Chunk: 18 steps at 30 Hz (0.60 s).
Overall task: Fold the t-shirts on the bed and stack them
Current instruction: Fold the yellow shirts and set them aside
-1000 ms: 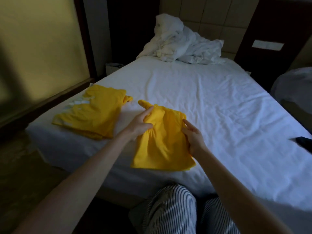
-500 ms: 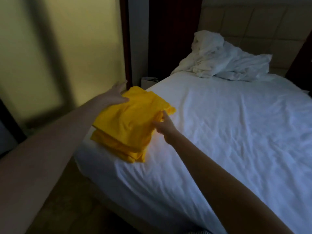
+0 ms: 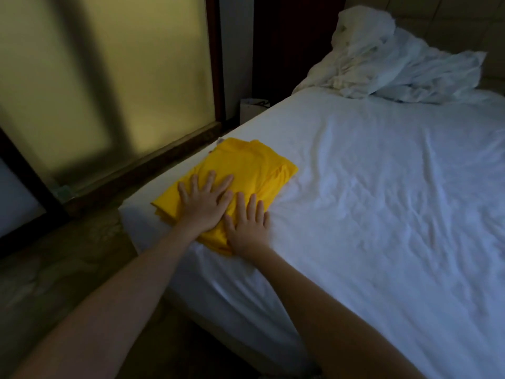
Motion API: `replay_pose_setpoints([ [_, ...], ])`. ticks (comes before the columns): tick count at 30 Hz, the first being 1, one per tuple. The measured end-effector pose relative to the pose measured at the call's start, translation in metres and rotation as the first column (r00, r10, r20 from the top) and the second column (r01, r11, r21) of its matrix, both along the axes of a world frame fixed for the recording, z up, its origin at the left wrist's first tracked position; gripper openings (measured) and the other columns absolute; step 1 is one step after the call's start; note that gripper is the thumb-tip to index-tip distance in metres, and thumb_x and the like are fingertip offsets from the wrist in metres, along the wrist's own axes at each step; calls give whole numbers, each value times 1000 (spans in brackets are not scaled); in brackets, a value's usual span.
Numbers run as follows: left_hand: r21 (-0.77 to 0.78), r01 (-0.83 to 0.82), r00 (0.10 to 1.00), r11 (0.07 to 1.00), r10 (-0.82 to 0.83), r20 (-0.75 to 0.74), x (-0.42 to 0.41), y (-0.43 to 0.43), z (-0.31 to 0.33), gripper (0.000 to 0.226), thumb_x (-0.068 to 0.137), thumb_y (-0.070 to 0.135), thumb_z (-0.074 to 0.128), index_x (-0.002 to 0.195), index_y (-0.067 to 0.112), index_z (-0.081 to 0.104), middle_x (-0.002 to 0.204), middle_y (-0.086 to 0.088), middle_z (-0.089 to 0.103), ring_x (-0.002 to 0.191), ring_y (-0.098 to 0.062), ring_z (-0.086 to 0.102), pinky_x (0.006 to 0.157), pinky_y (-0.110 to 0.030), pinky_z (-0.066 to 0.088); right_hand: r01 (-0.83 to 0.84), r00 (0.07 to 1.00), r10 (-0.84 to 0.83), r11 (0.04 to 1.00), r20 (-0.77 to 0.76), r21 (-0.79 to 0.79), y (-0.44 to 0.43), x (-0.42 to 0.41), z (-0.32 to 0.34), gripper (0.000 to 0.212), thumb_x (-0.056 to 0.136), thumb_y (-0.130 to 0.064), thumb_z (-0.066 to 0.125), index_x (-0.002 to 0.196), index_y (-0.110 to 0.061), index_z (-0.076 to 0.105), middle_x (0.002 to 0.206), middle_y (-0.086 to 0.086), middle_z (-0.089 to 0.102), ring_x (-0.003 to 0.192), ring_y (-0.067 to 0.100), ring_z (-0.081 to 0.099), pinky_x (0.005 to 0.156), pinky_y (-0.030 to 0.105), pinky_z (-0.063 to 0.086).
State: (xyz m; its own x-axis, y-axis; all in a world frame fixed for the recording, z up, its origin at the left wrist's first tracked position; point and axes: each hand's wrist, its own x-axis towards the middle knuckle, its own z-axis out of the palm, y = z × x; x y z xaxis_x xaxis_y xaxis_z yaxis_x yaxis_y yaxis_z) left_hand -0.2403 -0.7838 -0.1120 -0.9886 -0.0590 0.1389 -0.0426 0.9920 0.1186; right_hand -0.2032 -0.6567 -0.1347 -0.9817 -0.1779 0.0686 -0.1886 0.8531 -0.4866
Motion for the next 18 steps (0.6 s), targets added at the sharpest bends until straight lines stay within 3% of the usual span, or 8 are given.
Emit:
replay_pose_setpoints([
  [5, 85, -36, 998, 996, 32, 47, 12, 9, 12, 50, 99, 52, 13, 148, 45, 3, 160, 3, 1, 146, -32, -3, 114, -57, -5, -57, 998, 58, 997, 22, -43, 13, 3, 13, 62, 99, -46, 31, 150, -28, 2, 159, 6, -1, 146, 26, 1, 115, 38, 4],
  [9, 233, -22, 996, 972, 1, 91, 35, 26, 25, 52, 101, 46, 22, 150, 32, 17, 159, -3, 9, 145, -36, 1, 116, -53, 3, -135, 983, 133, 991, -123, -8, 56, 14, 25, 48, 99, -31, 39, 144, -17, 32, 148, 8, 36, 134, 27, 36, 106, 36, 27],
  [11, 255, 40, 998, 966, -52, 39, 47, 41, 29, 53, 100, 44, 27, 148, 22, 28, 155, -8, 22, 143, -34, 14, 115, -48, 14, -147, 970, 132, 987, -206, -60, 82, 27, 29, 41, 96, -21, 45, 135, -10, 47, 135, 12, 53, 123, 30, 50, 100, 37, 36],
  [14, 324, 208, 978, 923, -185, -100, 64, 79, 40, 61, 86, 43, 27, 128, 11, 56, 135, -13, 53, 128, -29, 43, 105, -37, 33, -100, 945, 64, 990, -320, -97, 121, 48, 38, 38, 88, -20, 43, 116, -8, 64, 113, 14, 68, 104, 32, 63, 89, 40, 46],
  [18, 457, 353, 935, 816, -317, -156, 84, 146, 43, 38, 87, 33, 40, 97, 11, 68, 105, -11, 69, 101, -28, 61, 84, -39, 47, -5, 927, -10, 999, -375, -40, 184, 80, 47, 38, 85, -24, 41, 105, -8, 69, 99, 13, 71, 90, 34, 66, 81, 40, 49],
])
